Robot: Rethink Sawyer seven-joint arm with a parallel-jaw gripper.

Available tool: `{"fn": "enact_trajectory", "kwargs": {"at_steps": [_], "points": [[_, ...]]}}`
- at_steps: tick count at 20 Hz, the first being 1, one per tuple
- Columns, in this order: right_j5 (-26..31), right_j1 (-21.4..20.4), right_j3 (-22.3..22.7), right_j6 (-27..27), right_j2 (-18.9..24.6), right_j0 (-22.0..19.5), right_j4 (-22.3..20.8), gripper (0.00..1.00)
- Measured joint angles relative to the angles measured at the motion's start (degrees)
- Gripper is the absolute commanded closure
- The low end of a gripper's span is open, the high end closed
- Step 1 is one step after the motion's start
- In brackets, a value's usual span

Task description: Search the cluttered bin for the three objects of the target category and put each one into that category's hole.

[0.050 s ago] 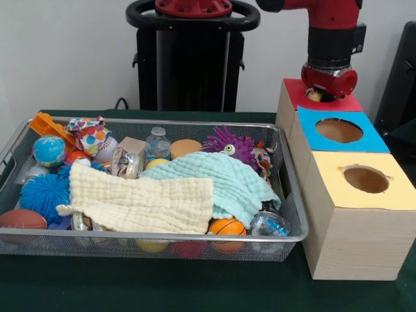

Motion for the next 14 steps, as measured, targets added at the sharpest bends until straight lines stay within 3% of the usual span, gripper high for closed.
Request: {"fn": "enact_trajectory", "kwargs": {"at_steps": [4, 14], "points": [[-0.17, 0.03, -0.53, 0.04, -1.76, 1.81, 0.32, 1.0], [-0.18, 0.02, -0.57, 0.05, -1.91, 1.86, 0.32, 1.0]]}}
